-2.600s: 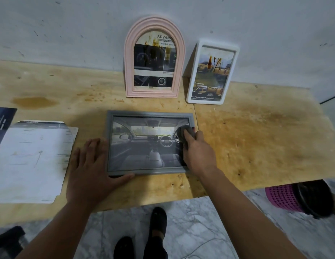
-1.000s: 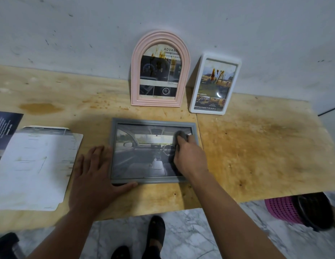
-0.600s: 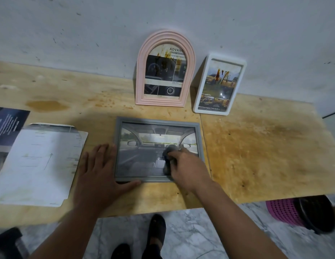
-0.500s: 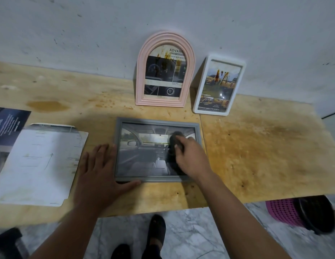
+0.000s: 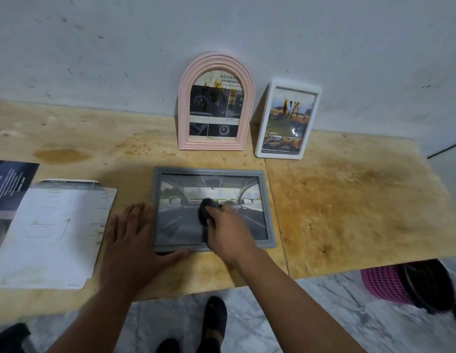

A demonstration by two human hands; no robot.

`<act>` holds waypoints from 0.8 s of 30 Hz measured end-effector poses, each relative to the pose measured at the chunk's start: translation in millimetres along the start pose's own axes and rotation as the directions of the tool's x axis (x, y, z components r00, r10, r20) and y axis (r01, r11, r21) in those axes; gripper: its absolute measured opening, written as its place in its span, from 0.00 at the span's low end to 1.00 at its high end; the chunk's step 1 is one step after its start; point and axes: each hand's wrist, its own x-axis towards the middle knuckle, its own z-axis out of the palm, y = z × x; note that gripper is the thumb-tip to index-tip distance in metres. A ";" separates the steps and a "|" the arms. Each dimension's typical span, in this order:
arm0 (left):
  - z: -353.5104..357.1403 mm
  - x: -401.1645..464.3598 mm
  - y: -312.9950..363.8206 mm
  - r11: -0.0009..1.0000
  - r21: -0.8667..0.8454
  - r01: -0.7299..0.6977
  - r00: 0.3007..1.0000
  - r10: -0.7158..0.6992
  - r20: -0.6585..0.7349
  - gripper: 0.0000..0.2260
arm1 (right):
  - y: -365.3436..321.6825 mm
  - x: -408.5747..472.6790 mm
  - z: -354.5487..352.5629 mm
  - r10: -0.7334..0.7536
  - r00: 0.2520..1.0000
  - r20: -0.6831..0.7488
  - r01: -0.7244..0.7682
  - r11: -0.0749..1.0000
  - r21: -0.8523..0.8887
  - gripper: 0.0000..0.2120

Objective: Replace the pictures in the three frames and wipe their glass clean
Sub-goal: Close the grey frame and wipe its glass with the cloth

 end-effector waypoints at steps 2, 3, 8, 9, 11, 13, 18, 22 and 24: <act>0.0 -0.5 0.4 1.000 0.003 0.001 1.000 -0.001 -0.001 0.57 | 8.0 -8.6 -7.0 -0.007 0.993 0.116 0.001 0.999 0.051 0.18; 0.1 -0.6 0.6 1.000 0.004 0.000 1.000 0.000 -0.003 0.57 | 13.3 -11.3 -14.5 0.004 0.985 0.174 -0.028 0.990 0.140 0.18; 0.7 1.2 0.0 1.000 0.014 -0.004 1.000 0.004 -0.017 0.57 | 68.5 -23.9 -59.9 0.232 0.972 -0.035 -0.167 0.789 0.591 0.17; 1.2 1.0 0.2 1.000 0.021 -0.003 1.000 0.003 -0.019 0.58 | 83.4 -27.0 -65.1 0.307 0.947 -0.099 -0.174 0.745 0.644 0.17; 2.5 0.6 0.7 1.000 0.029 0.002 1.000 -0.001 -0.028 0.58 | 111.6 -32.6 -68.6 0.421 0.893 -0.158 -0.185 0.665 0.724 0.17; 3.0 0.2 0.7 0.999 0.033 0.002 0.999 -0.001 -0.034 0.58 | 140.2 -37.3 -63.9 0.504 0.841 -0.195 -0.243 0.674 0.697 0.19; 4.7 0.0 1.1 0.999 0.030 0.013 0.999 -0.012 -0.034 0.58 | 170.0 -52.1 -42.5 0.524 0.823 -0.218 -0.470 0.845 0.257 0.28; 5.0 -0.5 -0.1 1.000 0.027 0.011 1.000 -0.010 -0.026 0.58 | 151.8 -56.1 -47.4 0.556 0.770 -0.313 -0.529 0.831 0.174 0.30; 5.0 0.8 0.2 1.000 0.010 0.020 1.000 -0.020 -0.017 0.60 | 138.7 -55.9 -53.6 0.472 0.765 -0.439 -0.423 0.881 0.211 0.28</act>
